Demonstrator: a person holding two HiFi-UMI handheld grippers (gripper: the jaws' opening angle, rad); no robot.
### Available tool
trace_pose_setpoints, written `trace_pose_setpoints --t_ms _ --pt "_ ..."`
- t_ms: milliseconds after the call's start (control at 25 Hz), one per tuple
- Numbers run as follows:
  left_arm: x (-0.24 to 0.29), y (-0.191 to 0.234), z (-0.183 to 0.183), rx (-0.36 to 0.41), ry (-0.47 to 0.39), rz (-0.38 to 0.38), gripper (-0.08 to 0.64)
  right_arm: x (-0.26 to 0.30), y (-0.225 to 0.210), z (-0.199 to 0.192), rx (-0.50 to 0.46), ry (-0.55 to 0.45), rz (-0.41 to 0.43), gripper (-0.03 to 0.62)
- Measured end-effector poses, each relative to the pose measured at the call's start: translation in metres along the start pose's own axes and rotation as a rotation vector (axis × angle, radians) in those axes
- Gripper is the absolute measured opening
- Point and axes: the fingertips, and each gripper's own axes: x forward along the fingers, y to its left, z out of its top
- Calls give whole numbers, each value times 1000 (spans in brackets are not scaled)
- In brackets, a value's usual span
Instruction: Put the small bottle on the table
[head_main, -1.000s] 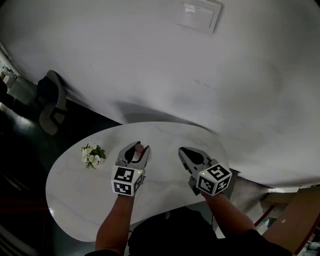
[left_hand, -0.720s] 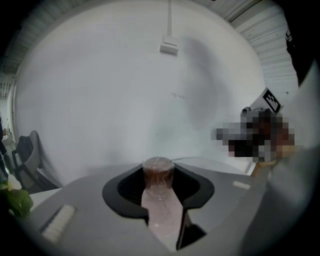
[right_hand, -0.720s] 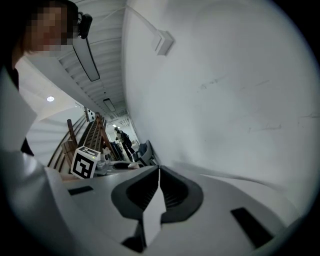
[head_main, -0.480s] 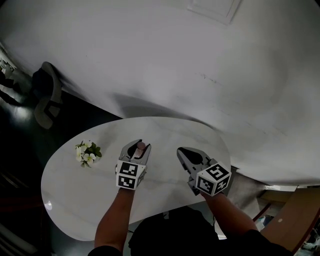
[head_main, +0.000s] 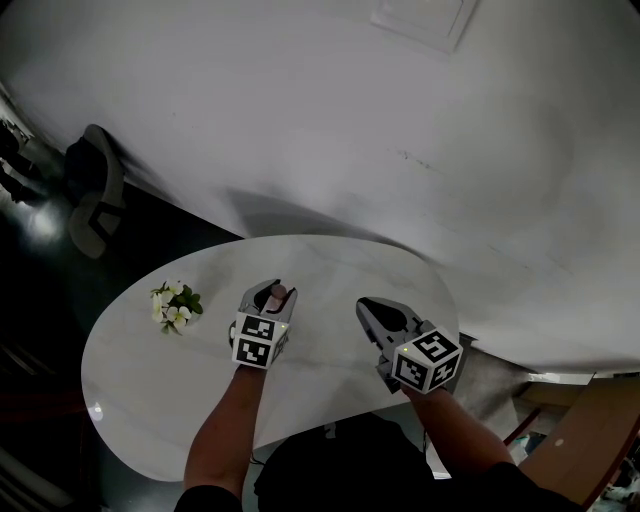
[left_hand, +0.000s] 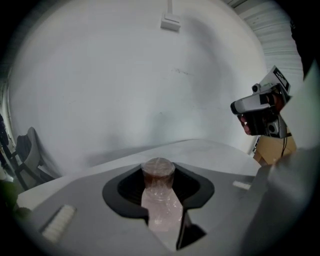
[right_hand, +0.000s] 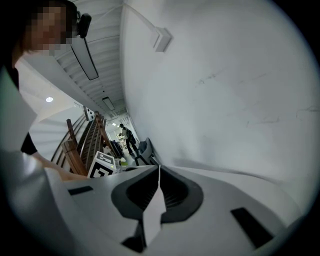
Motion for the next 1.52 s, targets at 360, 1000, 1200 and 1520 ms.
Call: trace_pose_setpoints --t_ms 360,1000,1200,1520 --pt "1 2 -14 21 56 -10 150 -4 3 -4 9 0 -8 12" --pt "-23 1 -13 95 56 -16 182 -14 30 3 -20 -21 -10 12" --pt "-54 -2 11 90 -21 -22 184 -27 48 9 -37 -45 -24 12" --pt "-118 -17 28 201 -110 -67 164 -46 83 22 -54 -96 -65 12"
